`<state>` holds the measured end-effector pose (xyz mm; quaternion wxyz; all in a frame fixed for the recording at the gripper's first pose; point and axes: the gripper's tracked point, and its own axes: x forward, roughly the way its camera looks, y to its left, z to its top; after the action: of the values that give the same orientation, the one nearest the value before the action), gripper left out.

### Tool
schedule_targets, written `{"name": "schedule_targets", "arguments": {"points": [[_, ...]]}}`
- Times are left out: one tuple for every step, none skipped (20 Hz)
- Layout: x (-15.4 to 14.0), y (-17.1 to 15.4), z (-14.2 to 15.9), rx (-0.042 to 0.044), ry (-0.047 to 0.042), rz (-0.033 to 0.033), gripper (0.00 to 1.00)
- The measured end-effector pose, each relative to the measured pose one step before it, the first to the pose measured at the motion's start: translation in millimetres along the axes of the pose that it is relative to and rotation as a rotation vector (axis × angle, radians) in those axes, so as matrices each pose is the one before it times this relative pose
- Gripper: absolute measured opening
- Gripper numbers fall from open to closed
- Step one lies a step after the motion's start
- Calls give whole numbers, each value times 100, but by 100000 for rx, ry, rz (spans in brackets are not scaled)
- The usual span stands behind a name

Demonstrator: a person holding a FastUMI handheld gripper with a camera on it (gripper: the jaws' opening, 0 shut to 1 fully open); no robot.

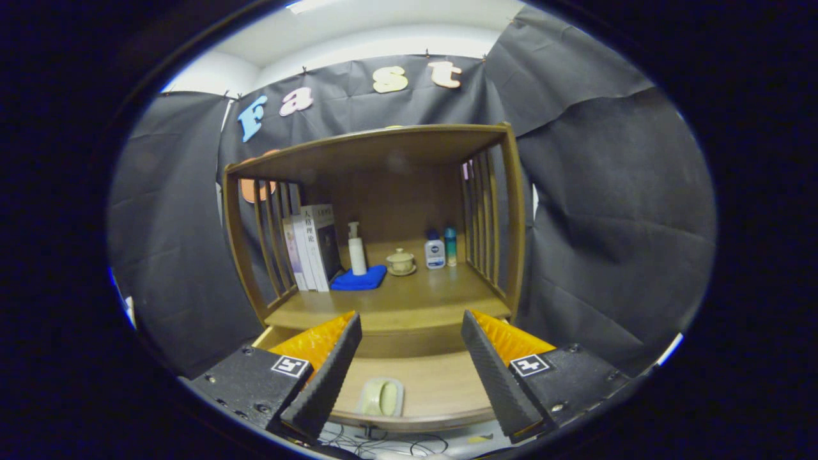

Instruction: Pull open the drawer, take out the items inside it, and place them on the countertop above the cabinet.

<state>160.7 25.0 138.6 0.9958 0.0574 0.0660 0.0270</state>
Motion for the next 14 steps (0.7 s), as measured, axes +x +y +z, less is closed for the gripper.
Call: {"name": "schedule_targets", "arguments": {"points": [[1163, 503, -165, -1207, 4438, 177, 100], [1237, 900, -14, -588, 3438, 1259, 100], [1458, 918, -409, -368, 5248, 1093, 100], [1195, 780, -904, -1246, 7387, 1103, 99], [1426, 1021, -548, -698, 4059, 2551, 100], [1491, 608, -721, -1172, 5214, 704, 100], [1210, 58, -1090, -1485, 7188, -120, 100], [979, 397, -703, 851, 5388, 181, 100], [1208, 399, -655, 1963, 5306, 1284, 100], [966, 143, -1141, 1924, 6141, -490, 99], [910, 48, -1096, 1163, 7025, -56, 98], [668, -51, -823, 1200, 5128, 136, 98], [1176, -121, -1302, 1289, 5839, -1342, 96], [883, -216, -1111, 881, 5346, -1322, 96]]}}
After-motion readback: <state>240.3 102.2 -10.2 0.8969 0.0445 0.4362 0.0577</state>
